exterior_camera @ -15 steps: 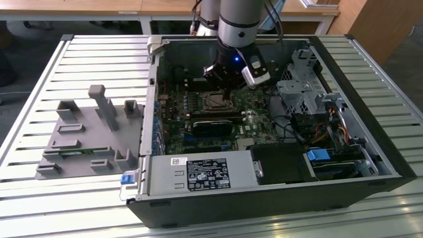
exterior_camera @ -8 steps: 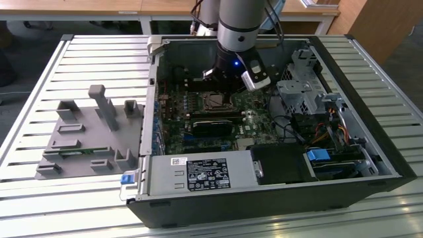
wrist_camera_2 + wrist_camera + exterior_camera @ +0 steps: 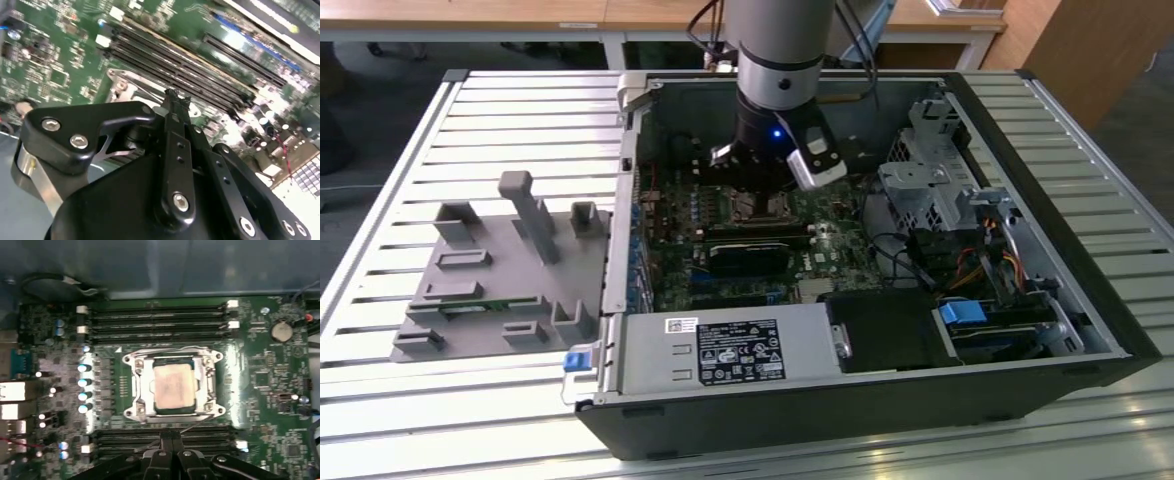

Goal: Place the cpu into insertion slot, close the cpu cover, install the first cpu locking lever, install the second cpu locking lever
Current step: 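Install the second cpu locking lever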

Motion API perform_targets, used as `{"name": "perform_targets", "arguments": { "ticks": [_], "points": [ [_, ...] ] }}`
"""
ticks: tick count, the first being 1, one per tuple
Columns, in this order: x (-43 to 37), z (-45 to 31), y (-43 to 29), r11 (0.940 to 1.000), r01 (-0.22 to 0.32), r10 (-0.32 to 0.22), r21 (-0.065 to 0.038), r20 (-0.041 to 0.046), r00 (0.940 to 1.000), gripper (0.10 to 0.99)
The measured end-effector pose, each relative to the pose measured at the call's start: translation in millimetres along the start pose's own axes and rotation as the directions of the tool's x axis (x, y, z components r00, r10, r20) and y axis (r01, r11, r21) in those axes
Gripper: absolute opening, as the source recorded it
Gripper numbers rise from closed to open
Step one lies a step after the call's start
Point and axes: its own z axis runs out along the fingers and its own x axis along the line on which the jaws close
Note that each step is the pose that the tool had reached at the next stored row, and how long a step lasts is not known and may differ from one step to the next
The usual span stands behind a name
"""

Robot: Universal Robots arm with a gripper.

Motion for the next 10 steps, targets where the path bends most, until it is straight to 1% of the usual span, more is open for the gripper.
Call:
{"name": "perform_targets", "arguments": {
  "ticks": [3,7,8,9,10],
  "points": [
    [6.5,2.3,-0.5,1.0000,0.003,-0.003,0.000,-0.0002,1.0000,0.106],
    [11.8,9.6,-1.2,1.0000,0.006,-0.006,-0.003,-0.0006,1.0000,0.106],
    [12.3,10.8,-1.4,1.0000,0.006,-0.006,-0.006,-0.0008,1.0000,0.106],
    [12.4,11.3,-1.8,0.9999,0.007,-0.007,-0.014,-0.0013,1.0000,0.106],
    [12.4,11.7,-2.5,0.9996,0.006,-0.007,-0.028,-0.0019,1.0000,0.106]
  ]
}}
